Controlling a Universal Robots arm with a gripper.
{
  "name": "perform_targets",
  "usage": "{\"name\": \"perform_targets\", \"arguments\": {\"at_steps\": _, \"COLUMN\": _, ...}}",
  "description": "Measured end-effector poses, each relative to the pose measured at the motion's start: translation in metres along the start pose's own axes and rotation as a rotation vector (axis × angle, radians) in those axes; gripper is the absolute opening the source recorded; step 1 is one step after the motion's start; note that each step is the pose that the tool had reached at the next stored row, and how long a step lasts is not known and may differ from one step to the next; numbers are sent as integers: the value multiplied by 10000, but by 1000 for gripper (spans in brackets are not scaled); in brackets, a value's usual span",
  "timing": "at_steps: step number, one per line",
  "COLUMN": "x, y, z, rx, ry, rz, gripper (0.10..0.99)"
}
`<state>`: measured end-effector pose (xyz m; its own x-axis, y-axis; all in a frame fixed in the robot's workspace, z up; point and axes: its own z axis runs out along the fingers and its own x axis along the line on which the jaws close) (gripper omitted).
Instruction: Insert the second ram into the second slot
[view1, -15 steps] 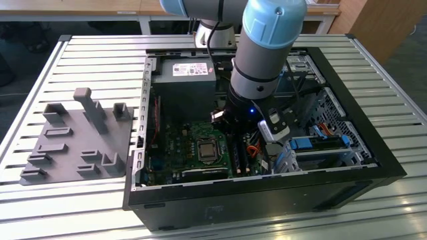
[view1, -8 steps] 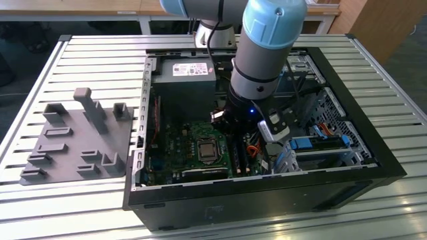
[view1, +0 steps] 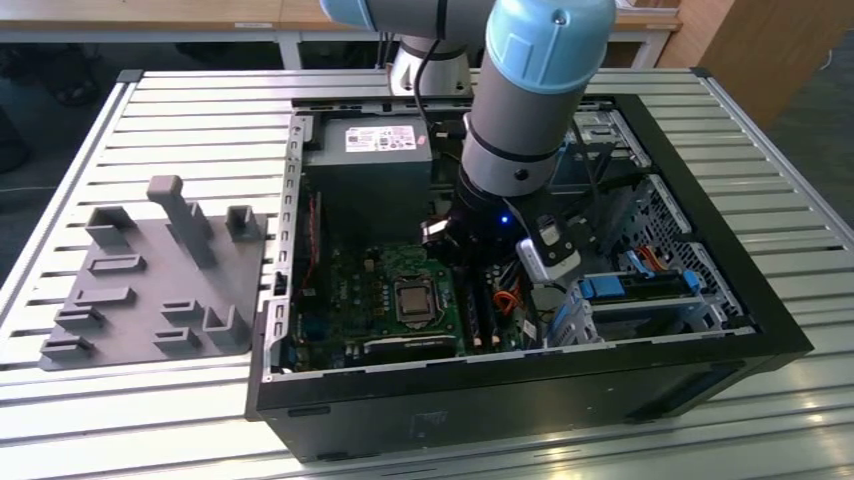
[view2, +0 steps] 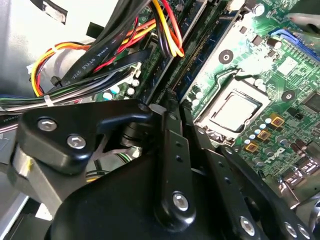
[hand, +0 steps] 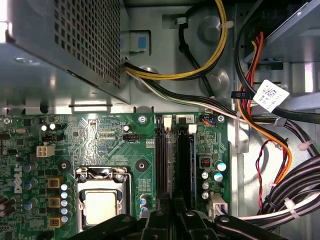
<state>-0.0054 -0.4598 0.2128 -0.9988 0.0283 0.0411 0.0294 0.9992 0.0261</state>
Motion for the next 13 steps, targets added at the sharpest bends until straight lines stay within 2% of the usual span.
{"name": "perform_targets", "arguments": {"at_steps": 1, "x": 0, "y": 0, "z": -2, "rx": 1, "ry": 0, "rz": 0, "gripper": 192}}
{"name": "perform_targets", "arguments": {"at_steps": 2, "x": 0, "y": 0, "z": -9, "rx": 5, "ry": 0, "rz": 0, "gripper": 137}}
{"name": "perform_targets", "arguments": {"at_steps": 13, "x": 1, "y": 0, "z": -21, "rx": 45, "ry": 8, "rz": -316, "gripper": 137}}
